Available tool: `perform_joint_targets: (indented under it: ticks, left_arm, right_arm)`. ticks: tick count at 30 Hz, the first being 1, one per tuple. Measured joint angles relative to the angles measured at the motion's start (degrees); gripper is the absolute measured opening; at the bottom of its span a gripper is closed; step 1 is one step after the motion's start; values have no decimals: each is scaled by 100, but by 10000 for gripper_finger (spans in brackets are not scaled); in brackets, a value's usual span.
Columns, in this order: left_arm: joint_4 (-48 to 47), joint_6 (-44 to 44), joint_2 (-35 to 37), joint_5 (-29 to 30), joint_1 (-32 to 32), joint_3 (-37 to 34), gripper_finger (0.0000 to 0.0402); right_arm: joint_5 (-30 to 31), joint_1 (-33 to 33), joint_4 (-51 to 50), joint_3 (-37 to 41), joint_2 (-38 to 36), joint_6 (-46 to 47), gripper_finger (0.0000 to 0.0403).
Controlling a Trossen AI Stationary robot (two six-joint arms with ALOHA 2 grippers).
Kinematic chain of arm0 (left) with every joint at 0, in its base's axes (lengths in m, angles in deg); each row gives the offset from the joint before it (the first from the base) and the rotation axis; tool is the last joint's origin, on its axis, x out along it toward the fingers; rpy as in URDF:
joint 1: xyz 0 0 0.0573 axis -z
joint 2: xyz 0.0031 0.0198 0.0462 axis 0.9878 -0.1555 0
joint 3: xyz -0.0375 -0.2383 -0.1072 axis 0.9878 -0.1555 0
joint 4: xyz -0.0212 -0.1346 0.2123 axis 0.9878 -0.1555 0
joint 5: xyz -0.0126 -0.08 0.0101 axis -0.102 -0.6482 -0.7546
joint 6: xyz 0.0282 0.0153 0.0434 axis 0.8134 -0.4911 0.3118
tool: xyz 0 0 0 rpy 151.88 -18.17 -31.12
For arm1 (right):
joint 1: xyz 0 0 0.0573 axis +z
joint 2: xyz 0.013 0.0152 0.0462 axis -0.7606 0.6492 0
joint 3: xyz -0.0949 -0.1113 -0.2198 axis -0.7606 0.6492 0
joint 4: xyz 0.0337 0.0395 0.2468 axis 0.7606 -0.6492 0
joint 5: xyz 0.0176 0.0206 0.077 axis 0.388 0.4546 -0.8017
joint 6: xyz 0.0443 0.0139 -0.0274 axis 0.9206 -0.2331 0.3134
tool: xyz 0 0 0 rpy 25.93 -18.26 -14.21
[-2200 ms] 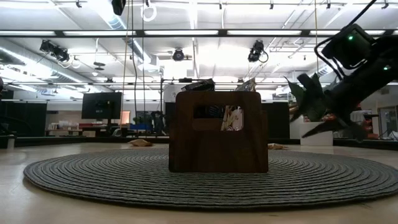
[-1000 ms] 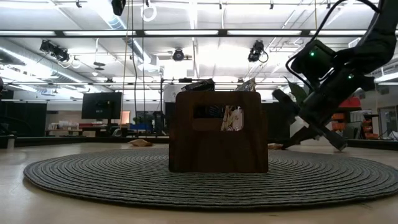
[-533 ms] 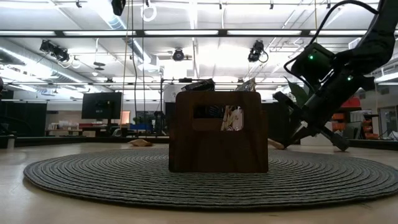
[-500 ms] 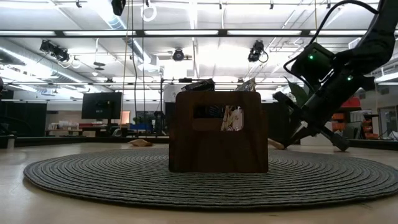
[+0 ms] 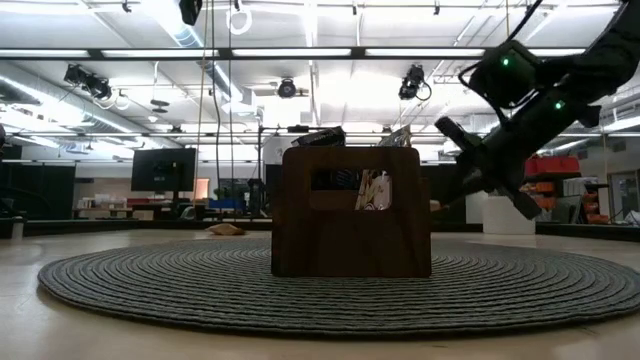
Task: Pick & Place Tea
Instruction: Put the brown tea bag into the bottom section of the wooden organizer
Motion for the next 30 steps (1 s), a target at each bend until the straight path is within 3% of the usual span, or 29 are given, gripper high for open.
perform_joint_targets:
  ticks: [5, 12, 24, 30]
  left_arm:
    - [1, 0, 0, 0, 0, 0, 16]
    - [78, -79, 0, 0, 0, 0, 16]
    - [87, -1013, -2, 464, 0, 0, 18]
    - [88, -1343, -5, 590, 0, 0, 66]
  right_arm:
    - [370, 149, 20, -153, -284, -163, 0]
    - [747, 317, -48, -817, -488, -1093, 0]
    - [758, 339, -507, -2187, -488, -2670, 0]
    - [760, 402, -509, -2757, -487, -3471, 0]
